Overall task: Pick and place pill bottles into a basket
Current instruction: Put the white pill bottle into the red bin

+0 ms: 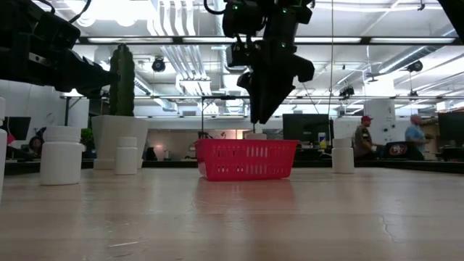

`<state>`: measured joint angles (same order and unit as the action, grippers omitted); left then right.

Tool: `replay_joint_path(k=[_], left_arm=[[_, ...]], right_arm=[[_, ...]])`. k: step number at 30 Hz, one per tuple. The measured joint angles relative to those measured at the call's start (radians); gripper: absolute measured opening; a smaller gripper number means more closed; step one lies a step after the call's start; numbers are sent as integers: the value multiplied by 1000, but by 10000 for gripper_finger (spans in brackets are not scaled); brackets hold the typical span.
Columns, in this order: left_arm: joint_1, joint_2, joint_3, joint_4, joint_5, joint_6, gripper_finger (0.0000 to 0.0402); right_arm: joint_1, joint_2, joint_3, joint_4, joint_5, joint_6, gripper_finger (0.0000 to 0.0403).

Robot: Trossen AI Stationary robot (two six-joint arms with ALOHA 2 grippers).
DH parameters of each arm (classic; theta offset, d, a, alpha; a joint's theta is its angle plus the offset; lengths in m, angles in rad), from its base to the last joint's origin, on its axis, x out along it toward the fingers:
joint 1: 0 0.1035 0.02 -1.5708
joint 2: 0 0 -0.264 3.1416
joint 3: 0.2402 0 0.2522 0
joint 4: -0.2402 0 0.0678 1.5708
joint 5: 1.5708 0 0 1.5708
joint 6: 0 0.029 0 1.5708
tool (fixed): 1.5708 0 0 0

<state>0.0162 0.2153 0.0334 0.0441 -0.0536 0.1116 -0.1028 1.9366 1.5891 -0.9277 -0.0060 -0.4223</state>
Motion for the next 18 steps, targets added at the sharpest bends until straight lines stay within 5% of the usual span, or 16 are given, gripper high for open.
replay_joint_path(k=[18], left_arm=[[0,0,0,0,0,0,5]], right_arm=[[51,3,4,173,-103,-33,166]])
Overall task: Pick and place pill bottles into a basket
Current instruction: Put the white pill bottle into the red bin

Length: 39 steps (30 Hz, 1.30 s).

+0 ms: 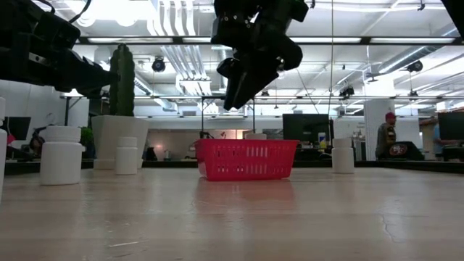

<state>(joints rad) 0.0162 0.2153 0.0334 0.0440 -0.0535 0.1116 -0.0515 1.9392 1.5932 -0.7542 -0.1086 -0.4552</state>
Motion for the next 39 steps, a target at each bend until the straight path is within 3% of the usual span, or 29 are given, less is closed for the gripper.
replay_joint_path(k=[11,21,39], left_arm=[[0,0,0,0,0,0,5],[0,0,0,0,0,0,5],[0,0,0,0,0,0,5]], right_arm=[[-1,88,33,21,11,5,166],[-1,157,191,-178,68,3,162],[3,157,169,-235,85,-16,155]])
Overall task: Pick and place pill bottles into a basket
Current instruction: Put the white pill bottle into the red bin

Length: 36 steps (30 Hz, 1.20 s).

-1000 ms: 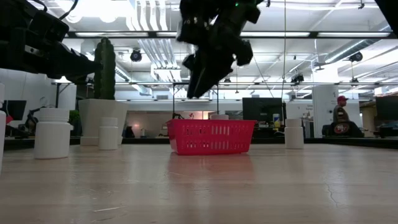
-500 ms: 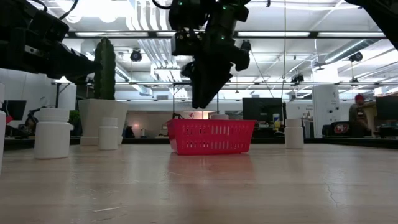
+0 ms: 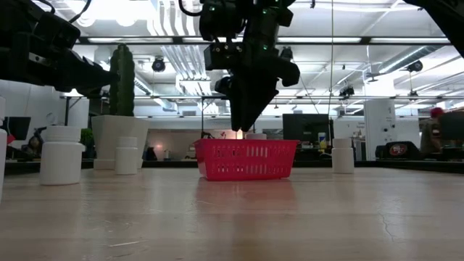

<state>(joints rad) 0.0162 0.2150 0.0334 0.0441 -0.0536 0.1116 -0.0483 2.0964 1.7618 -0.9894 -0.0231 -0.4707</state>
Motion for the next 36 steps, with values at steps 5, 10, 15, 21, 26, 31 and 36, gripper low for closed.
replay_joint_path(k=[5,10,15,21,26,31,36], left_arm=[[0,0,0,0,0,0,5],[0,0,0,0,0,0,5],[0,0,0,0,0,0,5],[0,0,0,0,0,0,5],[0,0,0,0,0,0,5],[0,0,0,0,0,0,5],[0,0,0,0,0,0,5]], right_arm=[[0,0,-2,-1,0,8,155],[0,0,-2,-7,0,18,155],[0,0,-2,-19,13,23,155],[0,0,-2,-32,31,26,155],[0,0,-2,-34,32,35,155],[0,0,-2,-61,34,48,155],[0,0,-2,-62,34,54,155]])
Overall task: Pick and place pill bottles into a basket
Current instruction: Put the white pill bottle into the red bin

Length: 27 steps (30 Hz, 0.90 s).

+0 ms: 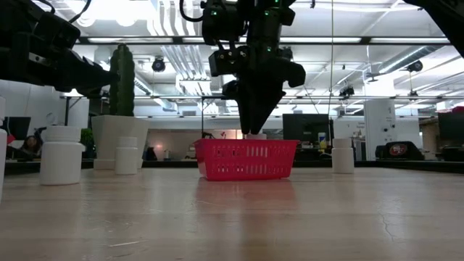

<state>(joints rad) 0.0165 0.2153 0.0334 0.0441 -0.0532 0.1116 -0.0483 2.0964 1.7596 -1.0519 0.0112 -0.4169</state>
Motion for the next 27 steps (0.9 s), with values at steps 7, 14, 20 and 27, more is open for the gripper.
replay_joint_path(k=[7,14,20,27], left_arm=[[0,0,0,0,0,0,5],[0,0,0,0,0,0,5],[0,0,0,0,0,0,5],[0,0,0,0,0,0,5]], right_arm=[[0,0,0,-35,19,21,155],[0,0,0,-48,19,20,155],[0,0,0,-53,44,22,155],[0,0,0,-67,45,25,155]])
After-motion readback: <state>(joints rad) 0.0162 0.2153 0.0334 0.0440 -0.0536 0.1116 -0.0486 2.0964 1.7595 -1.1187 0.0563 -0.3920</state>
